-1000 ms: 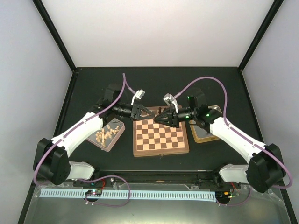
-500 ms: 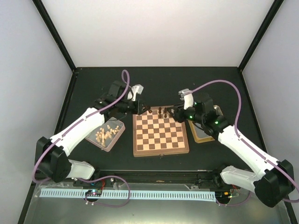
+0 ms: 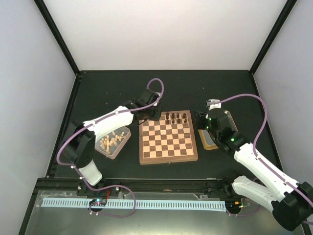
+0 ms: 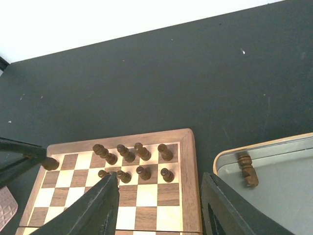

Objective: Set up the chess pieces on the board
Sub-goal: Place the chess piece on the chessboard.

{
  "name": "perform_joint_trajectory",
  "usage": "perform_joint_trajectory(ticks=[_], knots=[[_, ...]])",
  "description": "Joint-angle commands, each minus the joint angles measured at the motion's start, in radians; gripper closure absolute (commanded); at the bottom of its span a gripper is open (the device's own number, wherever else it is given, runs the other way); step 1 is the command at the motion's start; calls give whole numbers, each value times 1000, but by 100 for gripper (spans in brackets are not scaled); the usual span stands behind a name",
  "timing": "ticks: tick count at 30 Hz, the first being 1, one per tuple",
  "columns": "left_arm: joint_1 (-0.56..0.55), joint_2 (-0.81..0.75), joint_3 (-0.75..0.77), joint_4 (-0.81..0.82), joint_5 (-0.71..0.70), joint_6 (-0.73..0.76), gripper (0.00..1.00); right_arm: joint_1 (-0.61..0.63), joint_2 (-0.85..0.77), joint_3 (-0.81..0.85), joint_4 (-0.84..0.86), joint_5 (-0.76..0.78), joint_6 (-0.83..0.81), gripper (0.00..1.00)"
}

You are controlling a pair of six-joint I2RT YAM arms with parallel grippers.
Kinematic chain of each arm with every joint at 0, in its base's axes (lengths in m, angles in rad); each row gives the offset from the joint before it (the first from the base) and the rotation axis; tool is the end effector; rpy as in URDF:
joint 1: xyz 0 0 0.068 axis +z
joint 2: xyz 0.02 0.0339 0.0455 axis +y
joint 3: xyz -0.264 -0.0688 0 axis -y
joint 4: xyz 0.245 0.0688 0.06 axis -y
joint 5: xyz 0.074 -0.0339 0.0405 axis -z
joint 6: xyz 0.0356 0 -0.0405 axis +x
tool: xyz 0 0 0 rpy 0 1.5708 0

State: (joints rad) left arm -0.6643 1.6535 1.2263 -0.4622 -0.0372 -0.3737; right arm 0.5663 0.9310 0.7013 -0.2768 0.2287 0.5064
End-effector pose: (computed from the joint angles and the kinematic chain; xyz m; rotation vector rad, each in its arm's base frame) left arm 0.2832 -0.2201 0.2446 0.3461 2.4790 -0.3997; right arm 0.1812 0.1057 0.2752 0.0785 2.0887 0.4216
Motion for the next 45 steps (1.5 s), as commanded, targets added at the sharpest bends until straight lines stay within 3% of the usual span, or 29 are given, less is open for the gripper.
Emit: perform_joint_trajectory(ticks=[1, 8, 18, 45], knots=[[-25, 59, 48, 82, -79, 74, 96, 3, 21, -6, 18, 27, 36, 52], [-37, 118, 29, 219, -74, 98, 96, 3, 40, 3, 18, 2, 35, 52], [-39, 210, 34, 284, -82, 97, 96, 4, 33, -8, 7, 13, 40, 52], [-40, 247, -24, 283, -75, 76, 87, 3, 64, -6, 7, 10, 39, 52]])
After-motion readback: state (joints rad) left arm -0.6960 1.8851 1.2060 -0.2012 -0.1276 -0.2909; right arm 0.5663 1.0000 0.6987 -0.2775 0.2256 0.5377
